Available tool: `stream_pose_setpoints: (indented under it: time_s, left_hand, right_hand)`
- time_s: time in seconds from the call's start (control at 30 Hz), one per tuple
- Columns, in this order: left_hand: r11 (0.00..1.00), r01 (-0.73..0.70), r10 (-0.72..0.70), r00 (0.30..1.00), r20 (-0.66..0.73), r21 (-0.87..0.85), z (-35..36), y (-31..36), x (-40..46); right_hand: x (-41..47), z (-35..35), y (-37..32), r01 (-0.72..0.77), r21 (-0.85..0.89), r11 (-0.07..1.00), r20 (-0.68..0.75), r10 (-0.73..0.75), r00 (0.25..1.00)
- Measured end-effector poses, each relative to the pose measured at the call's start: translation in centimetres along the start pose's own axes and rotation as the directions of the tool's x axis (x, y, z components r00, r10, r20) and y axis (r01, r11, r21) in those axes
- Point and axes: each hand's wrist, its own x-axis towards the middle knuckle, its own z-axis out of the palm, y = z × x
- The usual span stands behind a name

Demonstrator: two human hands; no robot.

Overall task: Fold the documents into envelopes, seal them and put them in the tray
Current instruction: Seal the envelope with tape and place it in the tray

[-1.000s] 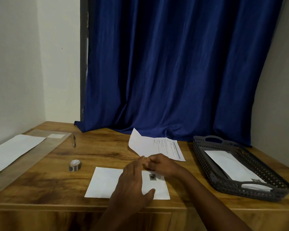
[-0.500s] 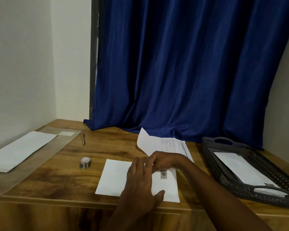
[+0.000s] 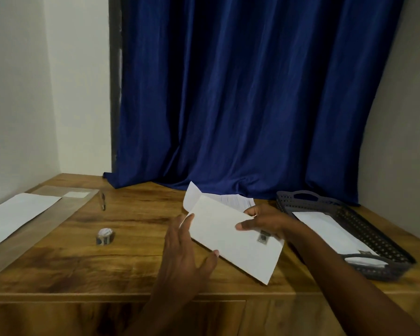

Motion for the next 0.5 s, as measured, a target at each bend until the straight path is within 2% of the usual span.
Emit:
stream_pose_setpoints:
  time_s: [0.13, 0.27, 0.33, 0.43, 0.5]
  left_hand:
    - [1.000, -0.004, 0.005, 0.986, 0.167, -0.003, 0.6, -0.4, 0.8]
    - [0.997, -0.051, 0.025, 0.931, 0.365, 0.063, 2.8, 0.9, 1.6]
    - [0.978, -0.127, 0.032, 0.875, 0.484, 0.165, 4.6, 2.4, 1.9]
    - [0.922, -0.280, 0.031, 0.744, 0.668, 0.268, 7.2, 4.9, 2.3]
    - [0.904, -0.306, 0.013, 0.719, 0.695, 0.300, 8.5, 6.0, 2.8]
  right_hand:
    - [-2.8, -5.1, 1.7, 0.027, 0.147, 0.989, -0.172, -0.001, 0.985]
    - [-5.3, -10.1, 4.3, 0.047, 0.233, 0.971, -0.395, 0.050, 0.918]
    - [-5.6, -12.2, 6.3, 0.026, 0.251, 0.968, -0.489, 0.104, 0.866]
    - [-6.1, -14.8, 8.9, -0.021, 0.241, 0.970, -0.562, 0.157, 0.812]
    - [-6.4, -16.1, 10.2, -0.072, 0.220, 0.973, -0.580, 0.190, 0.792]
